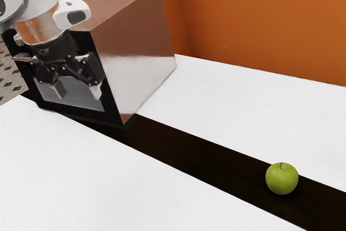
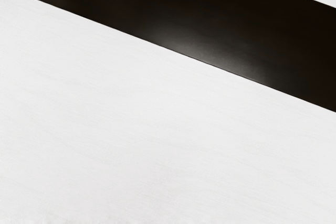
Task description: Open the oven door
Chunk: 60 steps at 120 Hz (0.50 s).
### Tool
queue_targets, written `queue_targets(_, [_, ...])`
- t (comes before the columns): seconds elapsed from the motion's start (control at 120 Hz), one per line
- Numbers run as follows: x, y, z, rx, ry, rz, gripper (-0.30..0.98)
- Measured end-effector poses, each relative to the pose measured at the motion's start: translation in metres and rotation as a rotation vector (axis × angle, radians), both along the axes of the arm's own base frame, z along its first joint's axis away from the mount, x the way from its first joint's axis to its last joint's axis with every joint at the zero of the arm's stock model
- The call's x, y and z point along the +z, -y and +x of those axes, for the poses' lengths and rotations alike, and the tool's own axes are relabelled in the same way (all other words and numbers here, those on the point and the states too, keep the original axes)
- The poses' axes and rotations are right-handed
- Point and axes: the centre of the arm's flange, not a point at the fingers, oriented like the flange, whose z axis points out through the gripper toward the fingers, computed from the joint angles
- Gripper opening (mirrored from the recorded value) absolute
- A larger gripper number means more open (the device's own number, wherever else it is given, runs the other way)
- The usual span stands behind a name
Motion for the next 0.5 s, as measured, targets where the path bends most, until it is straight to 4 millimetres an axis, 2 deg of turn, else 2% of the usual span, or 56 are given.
queue_targets(0.083, [-0.002, -0.001, -0.005, 0.077, -0.012, -0.009, 0.69])
queue_targets(0.133, [-0.002, -0.002, -0.019, 0.124, -0.017, -0.002, 0.68])
queue_targets(0.183, [-0.013, -0.017, -0.021, 0.188, -0.029, 0.030, 0.68])
queue_targets(0.283, [-0.031, -0.090, 0.001, 0.378, 0.090, 0.023, 0.68])
queue_targets(0.358, [-0.021, -0.150, -0.002, 0.567, 0.269, -0.123, 0.69])
queue_targets(0.425, [-0.009, -0.185, -0.004, 0.691, 0.416, -0.195, 0.69])
queue_targets(0.5, [-0.012, -0.230, -0.004, 0.830, 0.528, -0.241, 0.69])
